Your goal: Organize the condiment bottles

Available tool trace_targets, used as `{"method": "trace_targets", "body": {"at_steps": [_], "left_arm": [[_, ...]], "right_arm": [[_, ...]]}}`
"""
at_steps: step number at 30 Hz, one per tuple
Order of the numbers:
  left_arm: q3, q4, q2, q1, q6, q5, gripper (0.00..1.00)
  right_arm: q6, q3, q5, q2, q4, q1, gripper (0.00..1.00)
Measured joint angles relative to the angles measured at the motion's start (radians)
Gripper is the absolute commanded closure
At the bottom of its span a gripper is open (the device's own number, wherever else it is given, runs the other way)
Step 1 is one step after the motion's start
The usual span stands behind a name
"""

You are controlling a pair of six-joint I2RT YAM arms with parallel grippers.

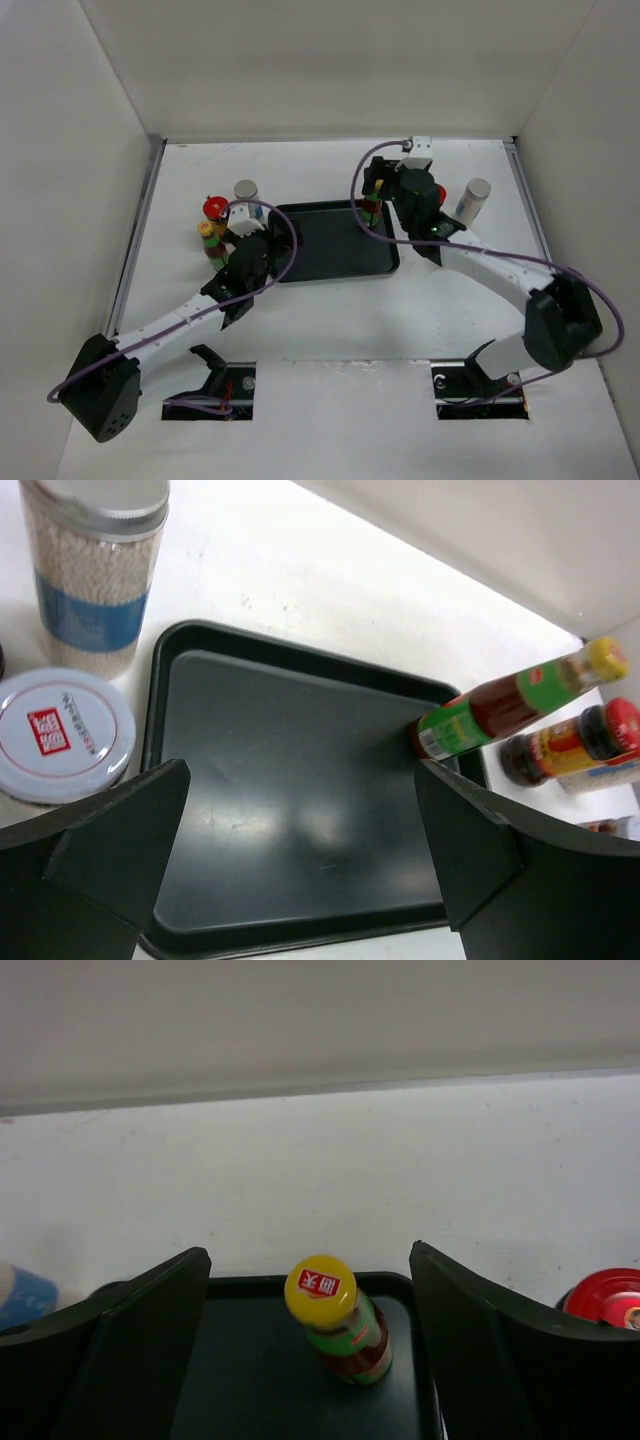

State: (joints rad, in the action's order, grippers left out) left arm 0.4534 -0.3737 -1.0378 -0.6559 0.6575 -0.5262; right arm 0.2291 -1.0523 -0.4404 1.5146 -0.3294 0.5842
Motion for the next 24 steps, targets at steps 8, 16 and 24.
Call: {"method": "trace_targets", "body": {"at_steps": [8,16,24], "left_arm": [[0.103,0.116,0.057,-0.046,-0.076,-0.074,0.7],[0.244,0.393,0.125,-0.059,-0.14,-0.336,0.33],[0.374,0.491,0.005,0.058,-0.169,-0.397,0.22]], "right_arm": [[0.077,0.257,0.015,-0.365,-0.06,0.063,0.85],[0.166,0.437,0.032,-0.406,-0.045,0.098,0.7],[0.212,0.477,0.037,-0.415,-0.056,0.098,0.6]]}}
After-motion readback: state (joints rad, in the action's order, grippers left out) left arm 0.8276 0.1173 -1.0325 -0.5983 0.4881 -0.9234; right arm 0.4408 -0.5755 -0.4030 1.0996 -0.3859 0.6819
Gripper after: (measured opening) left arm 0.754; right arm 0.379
